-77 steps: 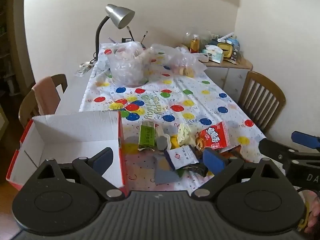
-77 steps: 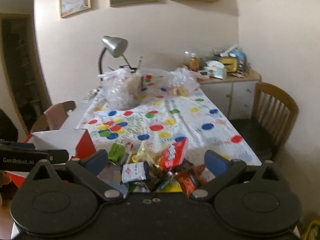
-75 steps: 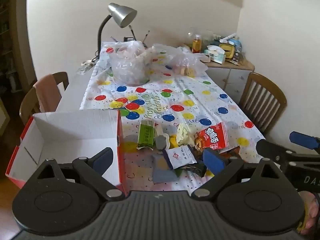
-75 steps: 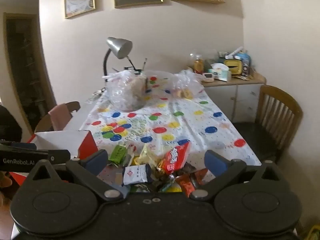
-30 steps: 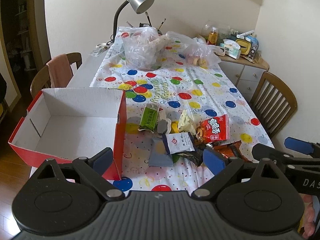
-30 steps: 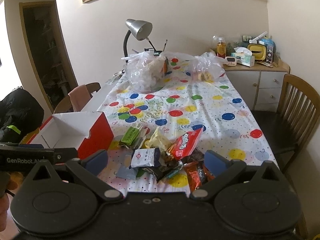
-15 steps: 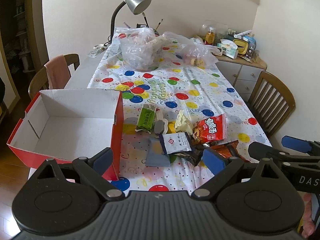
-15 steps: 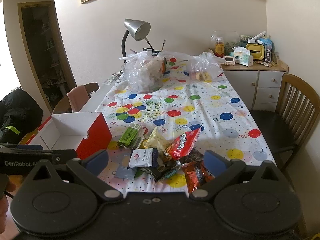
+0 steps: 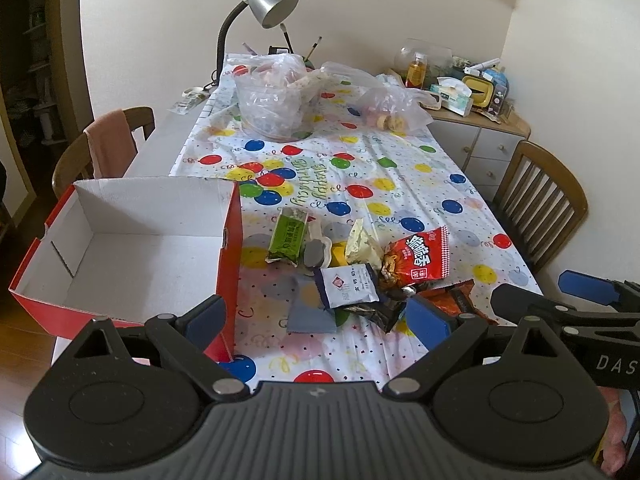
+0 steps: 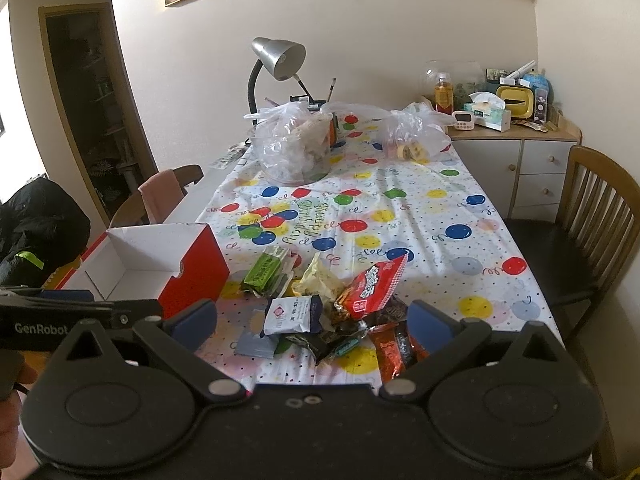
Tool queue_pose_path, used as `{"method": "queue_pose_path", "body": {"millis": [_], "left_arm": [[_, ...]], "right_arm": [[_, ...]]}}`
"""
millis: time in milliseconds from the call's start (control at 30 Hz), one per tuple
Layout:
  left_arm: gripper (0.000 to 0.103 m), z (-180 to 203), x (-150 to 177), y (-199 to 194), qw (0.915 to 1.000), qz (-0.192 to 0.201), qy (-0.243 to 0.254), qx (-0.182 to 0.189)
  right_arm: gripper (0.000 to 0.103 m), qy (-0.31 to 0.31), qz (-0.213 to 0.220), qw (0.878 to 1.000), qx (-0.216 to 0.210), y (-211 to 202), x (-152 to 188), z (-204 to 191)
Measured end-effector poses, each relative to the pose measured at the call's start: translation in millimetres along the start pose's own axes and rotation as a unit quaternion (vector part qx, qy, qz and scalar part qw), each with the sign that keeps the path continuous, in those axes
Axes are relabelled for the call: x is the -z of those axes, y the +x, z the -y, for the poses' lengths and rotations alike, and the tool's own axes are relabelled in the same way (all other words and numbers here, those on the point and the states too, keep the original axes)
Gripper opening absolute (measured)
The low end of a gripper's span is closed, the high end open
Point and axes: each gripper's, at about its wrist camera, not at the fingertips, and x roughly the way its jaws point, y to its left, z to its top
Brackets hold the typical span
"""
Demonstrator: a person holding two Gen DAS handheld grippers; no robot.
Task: Organize snacks
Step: 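Move both tools over the snack pile on the tablecloth, then grasp the white milk-tablet packet with left tool while right grasps brown foil packet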
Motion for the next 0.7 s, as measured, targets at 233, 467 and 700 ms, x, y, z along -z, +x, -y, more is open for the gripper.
{"method": "queue_pose_path", "body": {"millis": [233,467,700], "left_arm": [[0.097,3.4,-2.7,4.6,1.0000,-0.006,0.003,0.002],[0.097,0.4,-9.4,25.6,0.9997,-0.023,0.005,0.009],[0.097,5.0,-7.0,55.9,0.9980,-0.058,0.014,0.019]], "right_arm": [[0.101,0.008,-0.003,1.000,-0.001,4.2,-1.7,3.4],[0.101,0.012,-0.011,1.000,-0.004,12.5,-2.3,8.1],[0.100,0.032,-0.037,0.999,0.005,30.3,2.8,23.3]]}}
